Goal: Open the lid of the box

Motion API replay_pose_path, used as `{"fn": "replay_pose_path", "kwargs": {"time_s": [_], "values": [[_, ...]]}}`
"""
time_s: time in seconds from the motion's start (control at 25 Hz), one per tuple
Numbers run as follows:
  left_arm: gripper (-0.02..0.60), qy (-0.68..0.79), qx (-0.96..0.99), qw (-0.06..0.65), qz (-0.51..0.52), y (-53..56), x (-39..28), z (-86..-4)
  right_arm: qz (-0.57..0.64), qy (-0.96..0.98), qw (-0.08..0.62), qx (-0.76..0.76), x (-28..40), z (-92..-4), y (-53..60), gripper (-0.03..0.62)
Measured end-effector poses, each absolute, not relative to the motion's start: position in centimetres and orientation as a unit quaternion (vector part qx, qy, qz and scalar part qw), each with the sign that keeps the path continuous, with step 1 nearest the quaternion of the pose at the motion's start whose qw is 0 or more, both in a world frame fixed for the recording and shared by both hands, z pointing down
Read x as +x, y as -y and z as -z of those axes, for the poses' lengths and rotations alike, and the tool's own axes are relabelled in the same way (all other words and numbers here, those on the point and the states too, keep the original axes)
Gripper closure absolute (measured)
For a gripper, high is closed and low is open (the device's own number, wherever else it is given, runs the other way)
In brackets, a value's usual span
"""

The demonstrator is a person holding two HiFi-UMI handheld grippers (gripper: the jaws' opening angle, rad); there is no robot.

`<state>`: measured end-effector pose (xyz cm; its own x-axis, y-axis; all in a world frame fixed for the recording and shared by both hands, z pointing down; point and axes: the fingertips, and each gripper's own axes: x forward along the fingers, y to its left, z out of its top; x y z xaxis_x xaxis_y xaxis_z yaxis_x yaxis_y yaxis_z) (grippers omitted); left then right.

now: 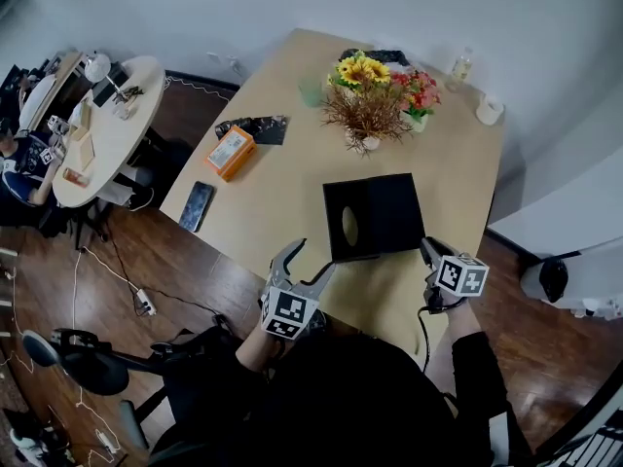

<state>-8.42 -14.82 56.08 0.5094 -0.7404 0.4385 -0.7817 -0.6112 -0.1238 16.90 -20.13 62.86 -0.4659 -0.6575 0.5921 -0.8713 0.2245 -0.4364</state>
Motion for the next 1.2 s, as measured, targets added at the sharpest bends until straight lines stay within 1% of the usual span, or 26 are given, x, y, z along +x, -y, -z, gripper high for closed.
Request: {"fn": "replay_pose_path", "kwargs": {"time_s": [0.2,0.28,0.32,0.44,0.64,0.76,0.88,1.04,1.12,1.2], "values": [[0.293,0.483,0.841,0.070,-0.233,14.0,-12.4,-56.5,-0.423,0.752,0.112,0.493,17.1,-66.0,19.9,0.528],[0.295,0.491,0.837,0.073,-0.233,13.7,-12.9,-56.5,-0.405,0.741,0.122,0.522,18.1,-66.0,20.0,0.485],[0.295,0.494,0.835,0.074,-0.231,13.7,-13.1,-56.4,-0.384,0.736,0.131,0.542,18.7,-65.6,20.2,0.484],[0.295,0.501,0.833,0.079,-0.219,13.9,-13.0,-56.0,-0.323,0.736,0.130,0.581,19.9,-62.3,21.1,0.485],[0.295,0.501,0.841,0.095,-0.180,14.9,-11.5,-53.7,-0.246,0.781,0.067,0.570,17.3,-53.1,21.8,0.535],[0.298,0.484,0.858,0.066,-0.159,15.2,-9.5,-50.4,-0.200,0.817,0.025,0.540,14.3,-47.3,21.0,0.559],[0.309,0.468,0.874,0.023,-0.128,14.9,-7.5,-46.1,-0.158,0.844,0.003,0.512,11.4,-42.8,19.5,0.562],[0.350,0.478,0.876,-0.042,-0.045,14.2,-6.8,-38.8,-0.105,0.868,-0.014,0.485,8.3,-38.5,17.3,0.566],[0.370,0.489,0.871,-0.048,-0.009,13.7,-7.0,-35.9,-0.069,0.876,-0.021,0.476,7.2,-36.6,16.2,0.571],[0.393,0.498,0.866,-0.052,0.004,13.1,-7.3,-34.2,-0.020,0.882,-0.029,0.470,6.1,-34.4,15.1,0.579]]}}
